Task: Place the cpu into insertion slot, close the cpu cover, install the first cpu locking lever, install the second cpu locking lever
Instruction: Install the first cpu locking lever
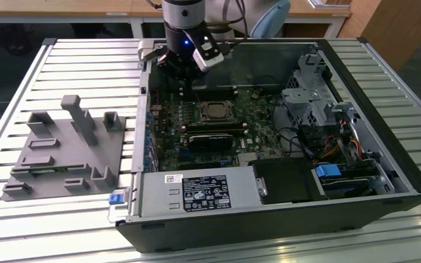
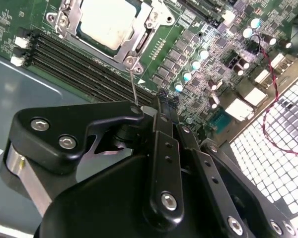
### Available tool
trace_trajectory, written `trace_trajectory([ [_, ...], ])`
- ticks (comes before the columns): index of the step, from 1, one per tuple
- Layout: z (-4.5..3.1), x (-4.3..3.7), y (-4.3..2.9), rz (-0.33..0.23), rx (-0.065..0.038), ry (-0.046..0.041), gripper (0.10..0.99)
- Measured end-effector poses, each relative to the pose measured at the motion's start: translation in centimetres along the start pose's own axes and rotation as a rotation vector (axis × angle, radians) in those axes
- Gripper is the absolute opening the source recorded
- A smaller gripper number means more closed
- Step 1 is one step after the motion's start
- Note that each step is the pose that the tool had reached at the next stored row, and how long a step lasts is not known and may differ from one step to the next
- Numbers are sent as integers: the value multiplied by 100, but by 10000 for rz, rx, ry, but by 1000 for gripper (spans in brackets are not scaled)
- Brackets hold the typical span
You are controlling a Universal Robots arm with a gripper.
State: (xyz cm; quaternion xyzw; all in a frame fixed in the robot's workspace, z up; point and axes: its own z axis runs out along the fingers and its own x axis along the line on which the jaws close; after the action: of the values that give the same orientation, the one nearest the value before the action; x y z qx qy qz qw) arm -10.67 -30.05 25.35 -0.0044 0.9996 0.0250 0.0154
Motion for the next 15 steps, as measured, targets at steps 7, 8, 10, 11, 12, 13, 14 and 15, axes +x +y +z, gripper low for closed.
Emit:
trace_trajectory([
  [7, 9, 2, 49, 0, 0, 0, 110],
  [8, 10, 2, 57, 1, 0, 0, 110],
  [10, 12, 2, 68, 1, 0, 0, 110],
  [11, 12, 1, 69, 0, 1, 1, 110],
  [12, 12, -3, 69, -1, 0, 1, 110],
  [13, 13, -9, 70, -1, -1, 1, 110],
  [14, 14, -19, 70, 0, -1, 0, 110],
  [15, 14, -30, 70, 0, -1, -1, 110],
])
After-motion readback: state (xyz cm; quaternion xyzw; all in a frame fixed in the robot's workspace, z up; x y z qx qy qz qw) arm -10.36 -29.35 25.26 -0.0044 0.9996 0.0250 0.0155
